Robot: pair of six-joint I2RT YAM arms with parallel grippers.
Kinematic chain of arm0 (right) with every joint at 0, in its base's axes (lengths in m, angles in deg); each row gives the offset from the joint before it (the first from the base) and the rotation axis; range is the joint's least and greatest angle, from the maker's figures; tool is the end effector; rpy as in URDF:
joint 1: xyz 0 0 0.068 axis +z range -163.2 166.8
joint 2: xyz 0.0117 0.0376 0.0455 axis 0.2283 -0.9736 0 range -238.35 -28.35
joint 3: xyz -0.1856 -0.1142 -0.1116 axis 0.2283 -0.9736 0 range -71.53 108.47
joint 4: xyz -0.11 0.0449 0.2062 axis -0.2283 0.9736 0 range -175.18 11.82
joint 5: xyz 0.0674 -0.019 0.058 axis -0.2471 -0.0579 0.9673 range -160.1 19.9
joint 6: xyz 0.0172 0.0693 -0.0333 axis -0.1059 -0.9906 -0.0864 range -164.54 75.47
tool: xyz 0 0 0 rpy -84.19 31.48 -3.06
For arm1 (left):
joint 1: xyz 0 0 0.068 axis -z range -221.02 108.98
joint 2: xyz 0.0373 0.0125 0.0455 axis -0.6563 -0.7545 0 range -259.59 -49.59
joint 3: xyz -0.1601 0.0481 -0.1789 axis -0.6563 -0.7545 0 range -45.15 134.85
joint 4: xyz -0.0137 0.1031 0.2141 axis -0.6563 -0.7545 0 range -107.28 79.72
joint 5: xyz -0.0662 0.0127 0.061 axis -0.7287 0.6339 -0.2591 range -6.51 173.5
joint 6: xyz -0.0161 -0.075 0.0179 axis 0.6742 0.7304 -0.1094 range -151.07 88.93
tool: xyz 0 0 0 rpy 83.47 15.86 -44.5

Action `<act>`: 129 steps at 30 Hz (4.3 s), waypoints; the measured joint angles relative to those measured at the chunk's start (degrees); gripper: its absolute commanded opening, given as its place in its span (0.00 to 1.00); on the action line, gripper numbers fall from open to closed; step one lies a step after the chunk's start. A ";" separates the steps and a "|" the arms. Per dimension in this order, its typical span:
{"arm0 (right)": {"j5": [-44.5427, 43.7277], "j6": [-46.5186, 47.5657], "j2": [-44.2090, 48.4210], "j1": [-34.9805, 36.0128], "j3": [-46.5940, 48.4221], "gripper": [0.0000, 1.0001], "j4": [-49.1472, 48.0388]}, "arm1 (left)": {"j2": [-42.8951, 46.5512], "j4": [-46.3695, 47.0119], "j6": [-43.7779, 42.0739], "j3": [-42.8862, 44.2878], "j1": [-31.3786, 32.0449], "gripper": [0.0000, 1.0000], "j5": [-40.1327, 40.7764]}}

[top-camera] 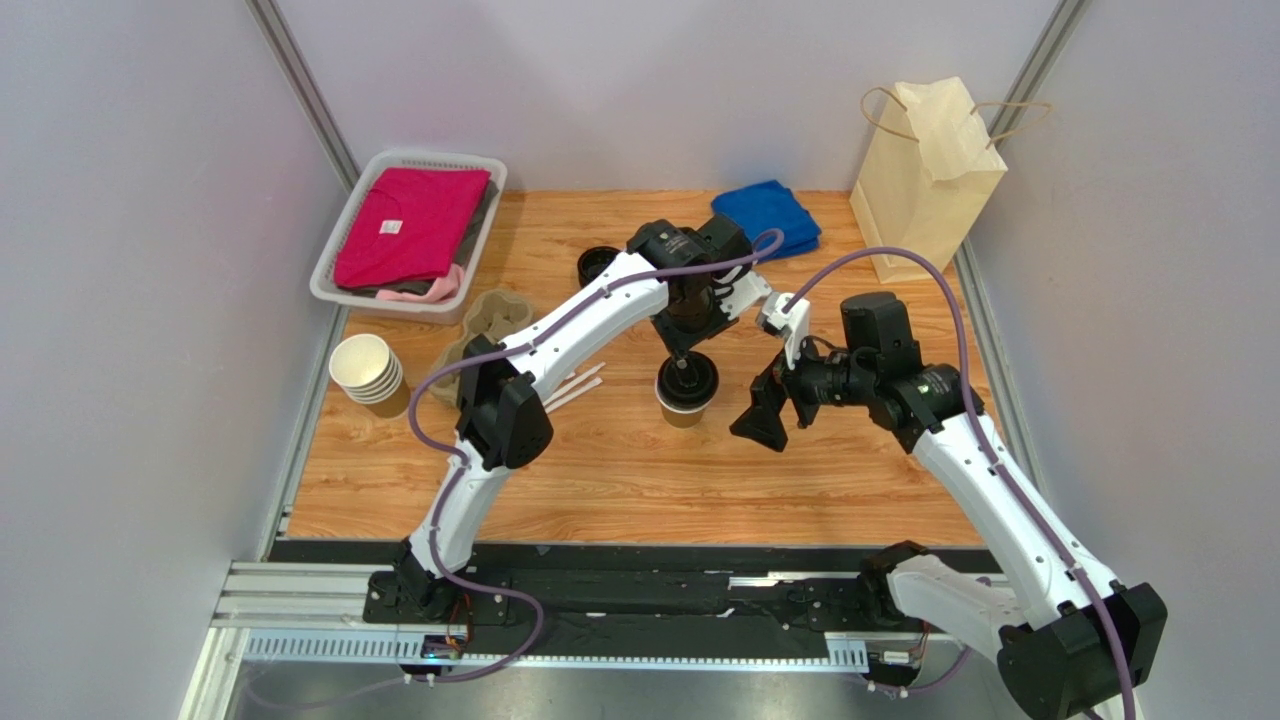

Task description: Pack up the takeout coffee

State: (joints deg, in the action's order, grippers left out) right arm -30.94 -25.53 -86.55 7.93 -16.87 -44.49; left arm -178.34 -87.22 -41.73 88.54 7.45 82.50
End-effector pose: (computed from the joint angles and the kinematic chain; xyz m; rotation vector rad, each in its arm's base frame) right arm 0.1803 0.1155 0.2714 -1.0830 1.9860 0.8131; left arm 0.2808 -0.3186 0.2408 1.4072 2.4728 -0.1694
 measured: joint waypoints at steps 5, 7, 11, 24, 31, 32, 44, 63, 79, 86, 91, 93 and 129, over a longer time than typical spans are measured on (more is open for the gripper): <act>-0.02 -0.02 0.00 0.20 0.00 0.99 0.00 | -0.07 0.00 -0.07 -0.15 0.24 0.00 0.13; -0.02 -0.02 0.00 0.20 0.00 0.99 -0.02 | -0.09 -0.02 -0.09 -0.31 0.39 0.00 0.15; -0.02 -0.02 -0.02 0.22 0.00 0.99 -0.02 | -0.39 -0.02 -0.15 -0.66 0.66 0.00 0.24; -0.02 -0.02 -0.70 0.61 0.00 0.99 -0.20 | -1.16 -0.04 -0.20 -1.66 0.72 0.00 2.45; -0.02 -0.02 -0.70 0.63 0.00 0.99 -0.20 | -1.16 -0.07 -0.22 -1.66 0.72 0.00 2.60; -0.02 -0.02 -0.70 0.76 0.00 0.99 -0.20 | -1.16 -0.04 -0.24 -1.66 0.72 0.00 2.60; -0.04 0.00 -0.72 0.98 0.00 0.99 -0.22 | -1.16 0.00 -0.28 -1.77 0.76 0.04 2.60; -0.07 0.17 -1.40 1.25 0.00 1.00 -0.20 | -1.16 0.00 -0.63 -1.77 0.76 0.26 2.82; -0.07 0.35 -1.40 1.25 0.00 1.00 -0.20 | -1.16 0.00 -0.87 -1.75 0.76 0.40 2.80; -0.07 0.35 -1.42 1.25 0.00 1.00 -0.20 | -1.16 0.00 -0.87 -1.73 0.76 0.40 3.13; -0.09 0.33 -1.77 1.25 0.00 1.00 -0.22 | -1.16 -0.11 -0.87 -1.29 0.74 0.40 3.50; -0.07 0.31 -1.88 1.25 0.00 0.99 -0.22 | -1.16 -0.13 -0.87 -0.74 0.68 0.40 3.50; -8.61 -1.84 -18.43 5.18 0.02 0.59 -4.55 | 16.46 26.47 17.88 -32.11 -18.86 0.06 -28.59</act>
State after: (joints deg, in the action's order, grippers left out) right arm -39.55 -27.37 -104.97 13.11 -16.85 -49.04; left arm -161.88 -60.76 -23.85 56.43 -11.41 53.91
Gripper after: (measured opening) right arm 0.612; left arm 0.073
